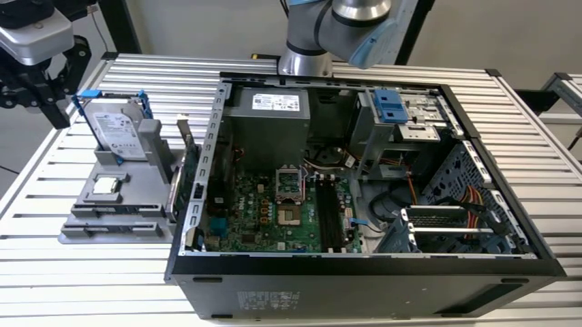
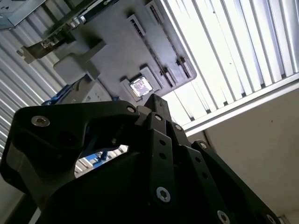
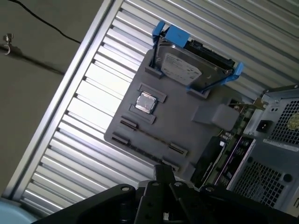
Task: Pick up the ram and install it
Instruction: 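Pick up the ram and move it above insertion slot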
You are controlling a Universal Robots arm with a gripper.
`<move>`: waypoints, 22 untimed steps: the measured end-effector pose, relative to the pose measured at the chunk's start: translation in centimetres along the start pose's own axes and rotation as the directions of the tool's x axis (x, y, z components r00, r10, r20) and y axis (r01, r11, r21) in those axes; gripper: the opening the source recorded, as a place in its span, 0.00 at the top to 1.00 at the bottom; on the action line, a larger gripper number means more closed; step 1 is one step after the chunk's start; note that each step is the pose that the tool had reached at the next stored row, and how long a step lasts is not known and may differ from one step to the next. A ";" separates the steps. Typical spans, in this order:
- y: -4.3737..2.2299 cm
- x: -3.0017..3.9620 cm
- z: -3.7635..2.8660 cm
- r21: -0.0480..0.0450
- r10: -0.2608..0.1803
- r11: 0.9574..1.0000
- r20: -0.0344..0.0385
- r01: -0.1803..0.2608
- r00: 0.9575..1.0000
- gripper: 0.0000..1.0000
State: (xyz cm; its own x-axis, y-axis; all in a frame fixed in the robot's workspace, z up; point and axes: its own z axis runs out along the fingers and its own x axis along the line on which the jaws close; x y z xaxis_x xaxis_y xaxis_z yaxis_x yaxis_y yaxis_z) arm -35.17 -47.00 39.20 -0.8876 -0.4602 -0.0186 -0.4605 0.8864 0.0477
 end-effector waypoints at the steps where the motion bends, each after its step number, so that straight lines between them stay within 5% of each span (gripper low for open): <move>1: 0.00 0.00 0.00 0.000 -0.005 1.000 0.000 0.005 1.000 1.00; 5: 0.00 0.00 0.00 -0.001 -0.048 0.999 -0.002 0.048 0.999 1.00; 22: 0.02 0.03 0.00 -0.001 -0.066 0.998 -0.003 0.066 0.998 1.00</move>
State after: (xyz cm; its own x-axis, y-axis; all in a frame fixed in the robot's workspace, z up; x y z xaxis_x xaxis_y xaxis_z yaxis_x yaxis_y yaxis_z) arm -35.21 -47.00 39.20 -0.8555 -0.5174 -0.0186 -0.5177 0.8542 0.0477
